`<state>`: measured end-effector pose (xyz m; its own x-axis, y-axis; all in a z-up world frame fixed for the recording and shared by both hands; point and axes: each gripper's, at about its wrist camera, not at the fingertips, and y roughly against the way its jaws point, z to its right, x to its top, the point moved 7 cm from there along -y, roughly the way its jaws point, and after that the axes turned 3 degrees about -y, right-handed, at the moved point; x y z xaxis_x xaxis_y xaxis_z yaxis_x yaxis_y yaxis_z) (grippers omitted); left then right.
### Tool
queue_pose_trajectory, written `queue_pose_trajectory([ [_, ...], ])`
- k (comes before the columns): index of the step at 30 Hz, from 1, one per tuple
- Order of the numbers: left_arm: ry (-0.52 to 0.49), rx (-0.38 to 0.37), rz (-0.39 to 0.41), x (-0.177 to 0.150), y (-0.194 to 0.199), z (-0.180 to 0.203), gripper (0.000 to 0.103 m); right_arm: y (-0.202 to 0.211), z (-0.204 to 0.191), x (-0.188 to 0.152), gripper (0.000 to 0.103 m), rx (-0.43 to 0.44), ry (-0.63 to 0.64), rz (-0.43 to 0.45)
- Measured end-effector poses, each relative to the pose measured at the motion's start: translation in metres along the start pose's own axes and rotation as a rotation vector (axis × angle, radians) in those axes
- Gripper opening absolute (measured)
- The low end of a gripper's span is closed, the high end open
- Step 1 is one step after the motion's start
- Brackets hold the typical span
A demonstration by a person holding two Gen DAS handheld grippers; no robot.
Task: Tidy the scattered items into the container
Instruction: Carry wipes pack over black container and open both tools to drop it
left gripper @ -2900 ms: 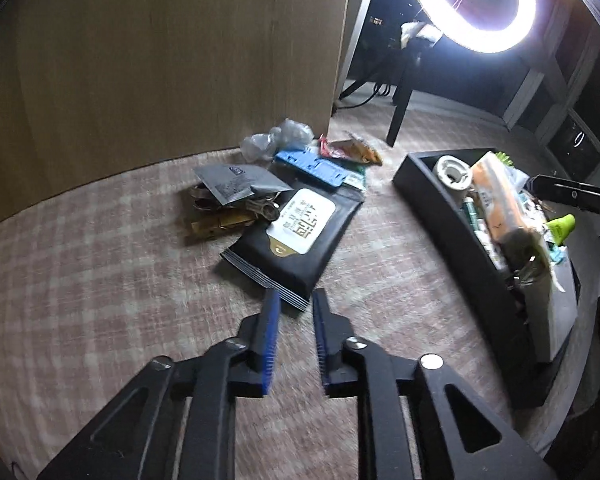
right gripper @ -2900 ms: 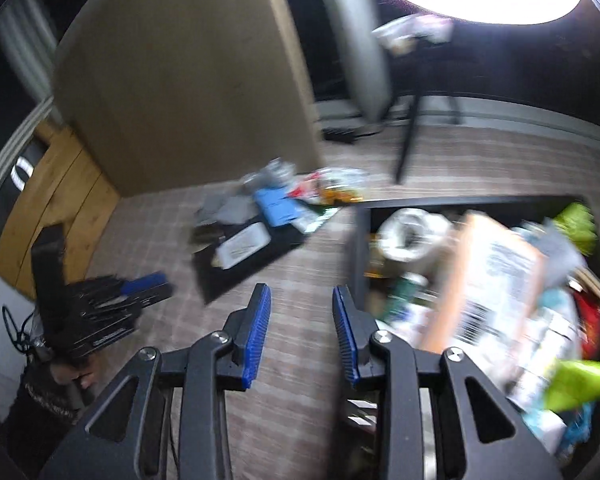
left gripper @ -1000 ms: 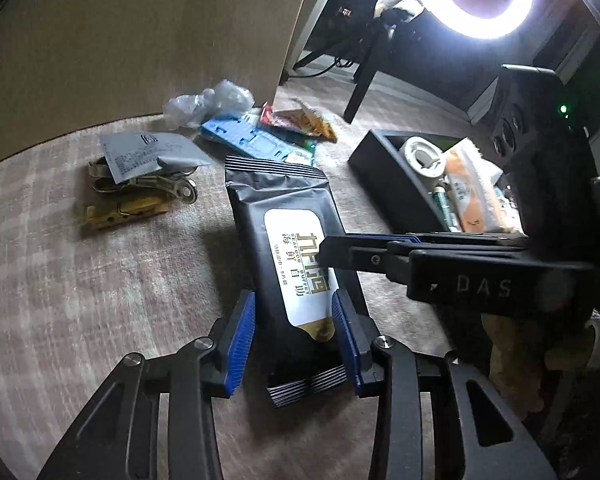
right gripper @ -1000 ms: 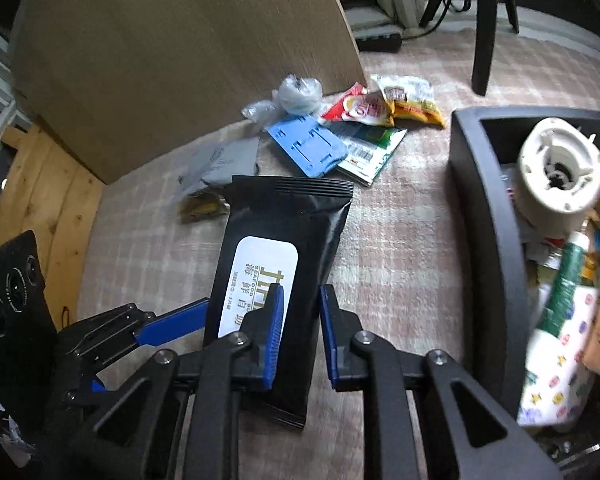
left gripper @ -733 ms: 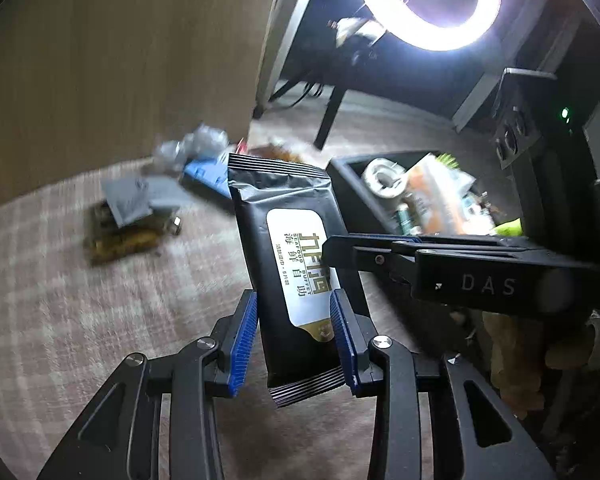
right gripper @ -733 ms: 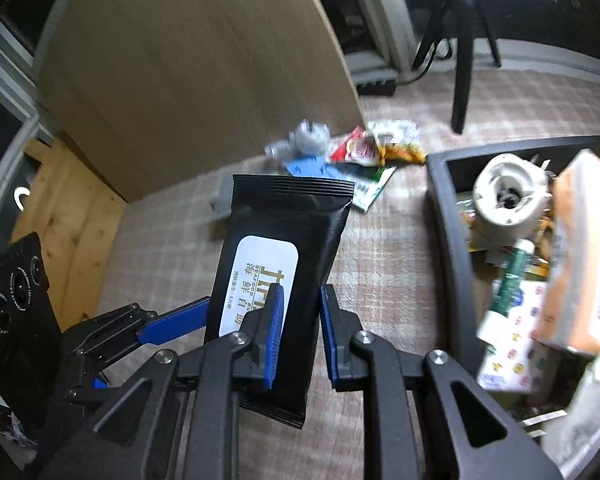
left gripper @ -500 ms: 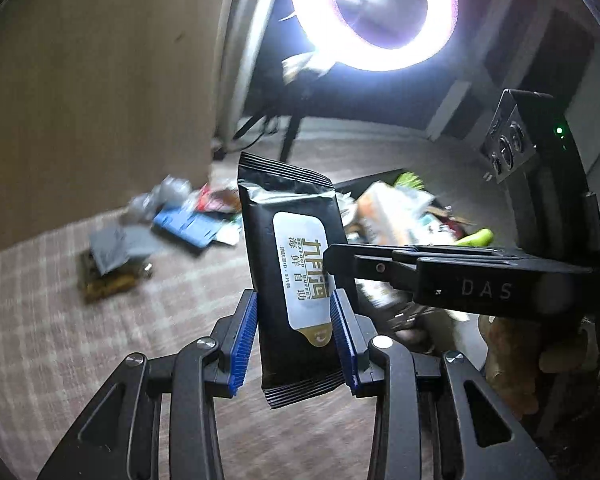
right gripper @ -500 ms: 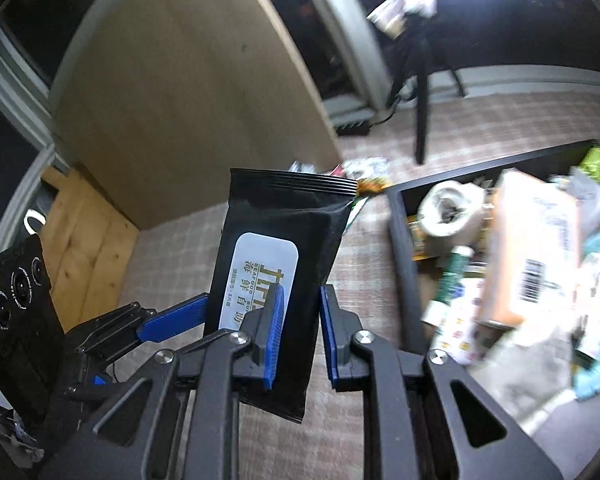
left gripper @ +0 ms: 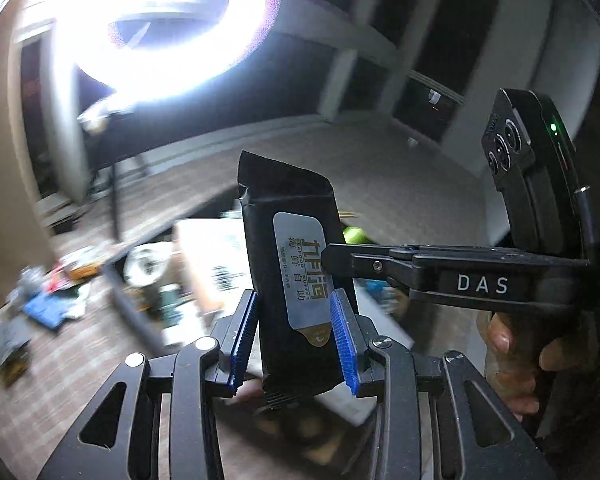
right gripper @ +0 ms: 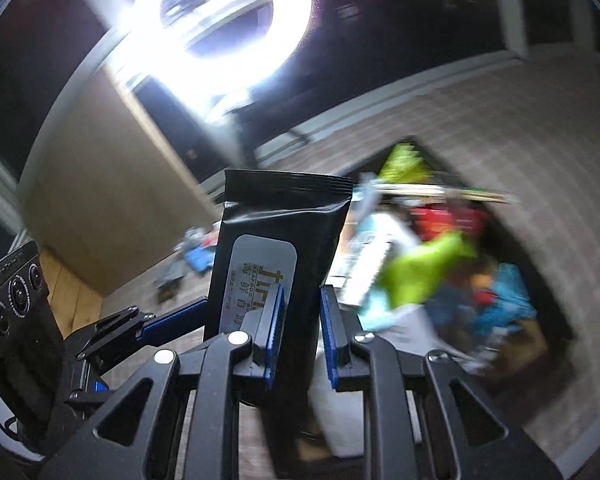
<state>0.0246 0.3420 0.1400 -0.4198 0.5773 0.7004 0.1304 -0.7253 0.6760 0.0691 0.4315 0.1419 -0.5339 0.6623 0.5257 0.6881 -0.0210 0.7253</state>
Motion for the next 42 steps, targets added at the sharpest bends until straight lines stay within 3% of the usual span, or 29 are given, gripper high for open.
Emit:
queue_pose_trajectory([
  [4,-0.065,-0.059,-0.024,0.012,-0.031,0.043,0.034,0.018,0.053,0.004,0.018,-0.069,-0.083,0.036],
  [10,-0.16,-0.079,-0.037,0.027,-0.065,0.083,0.034,0.022,0.107,0.005,0.018,-0.171,-0.147,0.047],
  [16,-0.174,-0.057,-0.032,0.03,-0.058,0.081,0.034,0.023,0.126,0.003,0.019,-0.219,-0.163,0.054],
  [21,-0.121,-0.027,-0.046,0.026,-0.05,0.058,0.034,0.022,0.127,0.001,0.019,-0.205,-0.163,0.049],
  [26,-0.054,0.027,-0.061,0.013,-0.029,0.028,0.034,0.024,0.105,0.001,0.019,-0.18,-0.099,0.05],
  [37,0.085,0.304,-0.069,-0.024,0.036,-0.065,0.038,-0.015,0.001,0.0,0.021,-0.062,0.099,0.004],
  [42,0.144,0.394,-0.059,-0.041,0.059,-0.105,0.045,-0.042,-0.043,-0.006,0.031,-0.018,0.174,-0.03],
])
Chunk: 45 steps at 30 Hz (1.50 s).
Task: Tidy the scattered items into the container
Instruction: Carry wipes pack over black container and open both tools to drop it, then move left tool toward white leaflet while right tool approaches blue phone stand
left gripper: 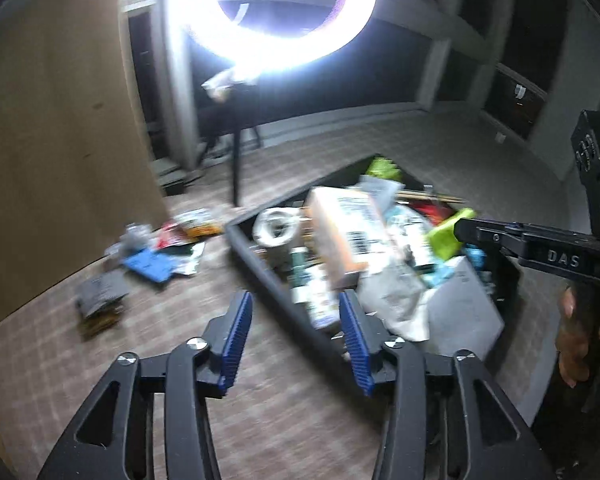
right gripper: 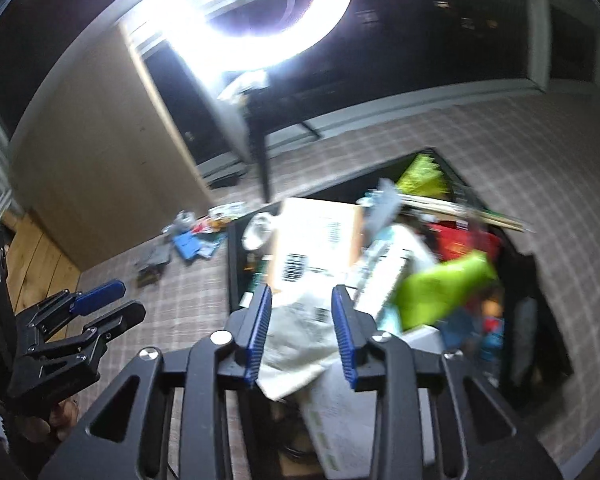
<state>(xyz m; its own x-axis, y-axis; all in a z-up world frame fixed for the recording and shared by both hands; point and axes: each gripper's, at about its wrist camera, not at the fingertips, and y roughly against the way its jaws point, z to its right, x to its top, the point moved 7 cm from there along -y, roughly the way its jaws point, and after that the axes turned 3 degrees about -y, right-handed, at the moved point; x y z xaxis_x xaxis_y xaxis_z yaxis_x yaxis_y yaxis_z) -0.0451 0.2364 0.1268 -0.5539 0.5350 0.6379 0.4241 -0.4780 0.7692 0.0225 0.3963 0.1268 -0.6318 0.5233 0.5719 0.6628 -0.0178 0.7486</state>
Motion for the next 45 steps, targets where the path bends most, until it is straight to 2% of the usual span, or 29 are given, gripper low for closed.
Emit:
queue_pose_trajectory([
  [3,0.046,0.034,0.005,-0.006,0.003,-0.027,0.048,-0.018,-0.028,0.0,0.031,0.037,0.05,-0.019],
  [5,0.081,0.045,0.011,-0.011,0.004,-0.044,0.058,-0.032,-0.049,-0.002,0.031,0.059,0.092,-0.035],
  [7,0.111,0.068,0.013,-0.017,0.003,-0.061,0.061,-0.046,-0.068,-0.003,0.032,0.079,0.126,-0.042],
  [12,0.193,0.099,-0.005,-0.034,-0.005,-0.103,0.061,-0.074,-0.105,-0.005,0.032,0.123,0.196,-0.044],
  [16,0.248,0.137,-0.018,-0.052,-0.012,-0.14,0.061,-0.098,-0.13,-0.007,0.032,0.145,0.241,-0.087],
  [22,0.301,0.165,-0.107,-0.086,-0.036,-0.186,0.062,-0.135,-0.159,-0.011,0.032,0.14,0.303,-0.142],
  [30,0.429,0.094,-0.115,-0.097,-0.062,-0.217,0.062,-0.182,-0.194,-0.017,0.032,0.178,0.366,-0.229],
  [35,0.474,0.049,-0.085,-0.086,-0.064,-0.233,0.062,-0.203,-0.208,-0.007,0.032,0.232,0.323,-0.27],
  [38,0.471,0.034,-0.077,-0.076,-0.067,-0.241,0.062,-0.214,-0.213,-0.005,0.032,0.221,0.347,-0.295],
  [40,0.462,0.018,-0.088,-0.072,-0.073,-0.245,0.062,-0.216,-0.209,-0.001,0.033,0.184,0.359,-0.28],
  [42,0.449,0.002,-0.108,-0.069,-0.081,-0.246,0.062,-0.22,-0.203,0.001,0.041,0.139,0.379,-0.273],
  [45,0.442,-0.009,-0.124,-0.064,-0.093,-0.252,0.062,-0.229,-0.198,0.002,0.043,0.126,0.39,-0.302],
])
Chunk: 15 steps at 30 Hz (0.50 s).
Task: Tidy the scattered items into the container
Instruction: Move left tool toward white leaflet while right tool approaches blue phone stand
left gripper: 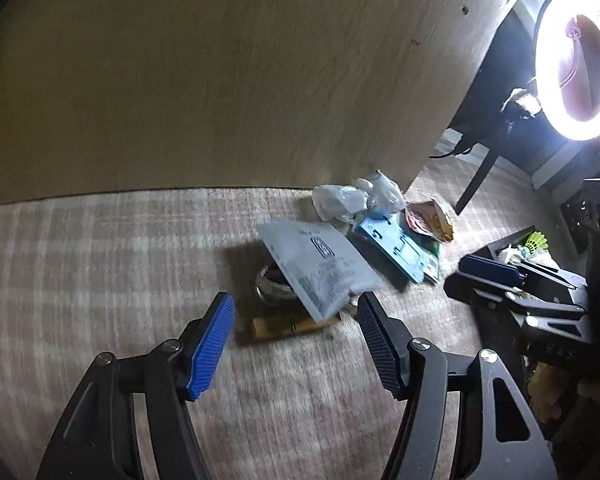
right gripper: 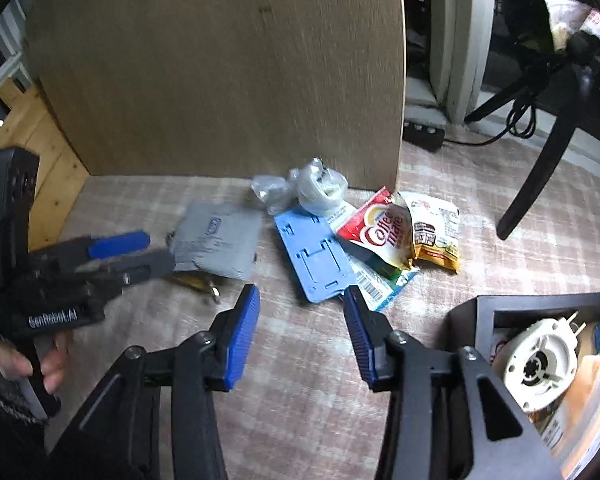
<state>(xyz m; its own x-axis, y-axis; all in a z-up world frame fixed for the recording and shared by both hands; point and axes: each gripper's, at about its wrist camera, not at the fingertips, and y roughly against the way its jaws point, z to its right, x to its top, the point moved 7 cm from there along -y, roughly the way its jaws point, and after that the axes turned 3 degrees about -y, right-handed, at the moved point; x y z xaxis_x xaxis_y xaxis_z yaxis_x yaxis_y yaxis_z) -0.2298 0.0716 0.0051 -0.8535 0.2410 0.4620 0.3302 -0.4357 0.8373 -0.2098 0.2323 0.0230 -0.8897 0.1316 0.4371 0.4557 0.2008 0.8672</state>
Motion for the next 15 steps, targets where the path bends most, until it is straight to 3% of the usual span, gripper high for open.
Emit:
queue_pose_trajectory([
  [5,0.036,-0.066,-0.049,0.012,-0.019,-0.003,0.062,-0.018,0.002,0.008,0.043,-0.036,0.048,-0.034],
  [15,-0.004,-0.083,-0.087,0.028,-0.041,0.0,0.062,-0.045,0.001,0.02,0.044,-0.072,0.107,-0.067],
])
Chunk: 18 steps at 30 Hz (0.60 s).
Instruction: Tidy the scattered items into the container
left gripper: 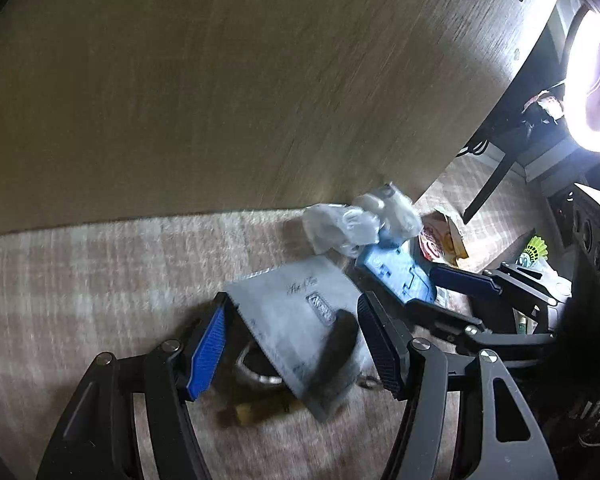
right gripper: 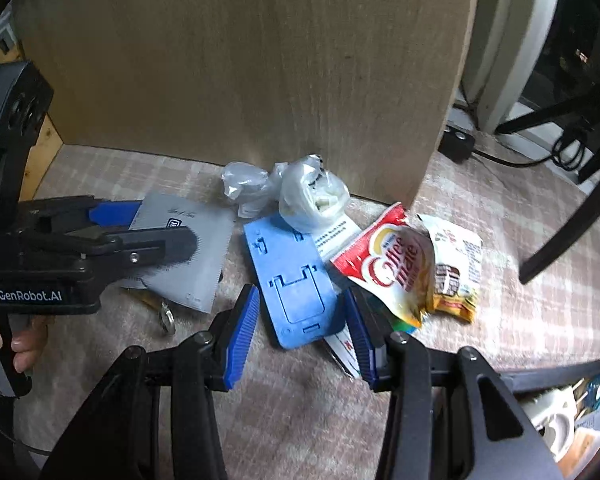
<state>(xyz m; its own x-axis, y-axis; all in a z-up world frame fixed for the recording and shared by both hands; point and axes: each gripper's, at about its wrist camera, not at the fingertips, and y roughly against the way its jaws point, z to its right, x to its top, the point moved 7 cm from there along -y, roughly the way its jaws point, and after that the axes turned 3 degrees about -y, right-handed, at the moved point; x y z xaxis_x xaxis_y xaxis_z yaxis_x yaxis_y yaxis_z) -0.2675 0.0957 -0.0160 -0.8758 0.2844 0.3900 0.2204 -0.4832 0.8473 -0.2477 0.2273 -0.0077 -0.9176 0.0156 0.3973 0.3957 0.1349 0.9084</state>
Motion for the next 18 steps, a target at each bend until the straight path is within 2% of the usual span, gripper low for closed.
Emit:
queue_pose_trajectory([
  [4,-0.017,0.016,0.008,0.001,0.0,0.001,0.058,0.0,-0.004,0.002,0.044,-0.015,0.03,0.005],
  [5,-0.023,0.018,0.009,0.001,0.001,0.0,0.05,0.0,-0.006,0.001,0.044,-0.002,0.034,0.005],
  [8,-0.023,0.021,0.022,-0.001,0.005,0.0,0.036,0.002,-0.01,-0.003,0.043,0.011,0.049,0.0],
  [9,-0.025,0.025,0.03,-0.001,0.007,0.001,0.031,0.002,-0.011,-0.003,0.038,0.013,0.05,0.0],
  [10,-0.025,0.03,0.035,-0.001,0.01,0.001,0.018,0.003,-0.011,-0.004,0.034,0.019,0.048,-0.004],
  [11,-0.022,0.031,0.042,-0.001,0.012,0.001,0.016,0.004,-0.01,-0.005,0.022,0.036,0.039,-0.009],
  [12,-0.022,0.028,0.048,-0.001,0.016,0.001,0.015,0.004,-0.01,-0.006,0.016,0.053,0.026,-0.014],
  [14,-0.031,0.034,0.06,-0.002,0.021,0.001,0.006,0.004,-0.007,-0.007,0.016,0.075,0.003,-0.029],
  [16,-0.033,0.033,0.061,-0.003,0.024,0.0,0.003,0.004,-0.006,-0.006,0.018,0.064,0.019,-0.025],
  [18,-0.028,0.021,0.065,-0.004,0.027,-0.002,0.001,0.005,-0.007,-0.005,0.028,0.055,0.029,-0.029],
])
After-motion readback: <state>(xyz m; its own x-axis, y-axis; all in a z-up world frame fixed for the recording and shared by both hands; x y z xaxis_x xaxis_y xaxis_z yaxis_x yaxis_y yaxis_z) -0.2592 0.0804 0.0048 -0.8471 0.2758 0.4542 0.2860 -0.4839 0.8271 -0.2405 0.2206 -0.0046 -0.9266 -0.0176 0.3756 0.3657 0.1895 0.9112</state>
